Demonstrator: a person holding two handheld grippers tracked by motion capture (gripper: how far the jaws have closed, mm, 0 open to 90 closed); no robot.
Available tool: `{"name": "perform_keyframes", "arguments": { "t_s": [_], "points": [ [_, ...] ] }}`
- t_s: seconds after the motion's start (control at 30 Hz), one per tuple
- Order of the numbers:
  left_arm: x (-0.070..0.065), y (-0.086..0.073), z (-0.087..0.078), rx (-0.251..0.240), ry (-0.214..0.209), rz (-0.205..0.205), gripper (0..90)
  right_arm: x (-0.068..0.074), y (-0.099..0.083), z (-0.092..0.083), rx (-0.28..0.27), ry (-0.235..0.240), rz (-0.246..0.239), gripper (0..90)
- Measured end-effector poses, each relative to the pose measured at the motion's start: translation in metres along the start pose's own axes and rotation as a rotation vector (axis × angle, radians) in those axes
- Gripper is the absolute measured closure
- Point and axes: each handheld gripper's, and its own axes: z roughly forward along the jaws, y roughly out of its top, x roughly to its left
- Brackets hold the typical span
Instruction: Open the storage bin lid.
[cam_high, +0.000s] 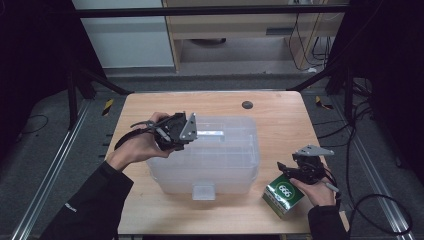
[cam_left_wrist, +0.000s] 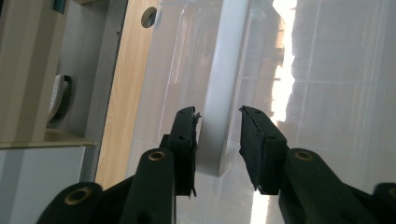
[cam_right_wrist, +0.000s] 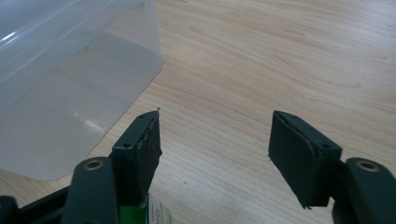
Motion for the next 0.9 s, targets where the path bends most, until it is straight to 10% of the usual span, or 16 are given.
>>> {"name": "perform_keyframes", "arguments": {
  "t_s": [0.37,0.5,0.53,0.6,0.9],
  "points": [
    [-0.004,0.003,0.0,0.032,0.09,0.0,73.0,0.008,0.006,-0.005,-0.004,0.023,-0.013,40.3],
    [0.004,0.007,-0.002,0.042,0.155,0.121,73.1,0.01,0.007,-0.005,0.0,0.029,-0.018,41.6],
    [-0.003,0.006,0.001,0.053,0.076,0.028,73.1,0.011,0.008,-0.005,0.001,0.037,-0.027,42.2],
    [-0.006,0.007,0.002,0.057,0.081,0.001,73.1,0.013,0.009,-0.005,-0.001,0.043,-0.029,42.7],
    [-0.013,0.01,0.003,0.084,0.119,-0.023,74.1,0.021,0.013,-0.01,0.0,0.066,-0.045,45.4]
  ]
}}
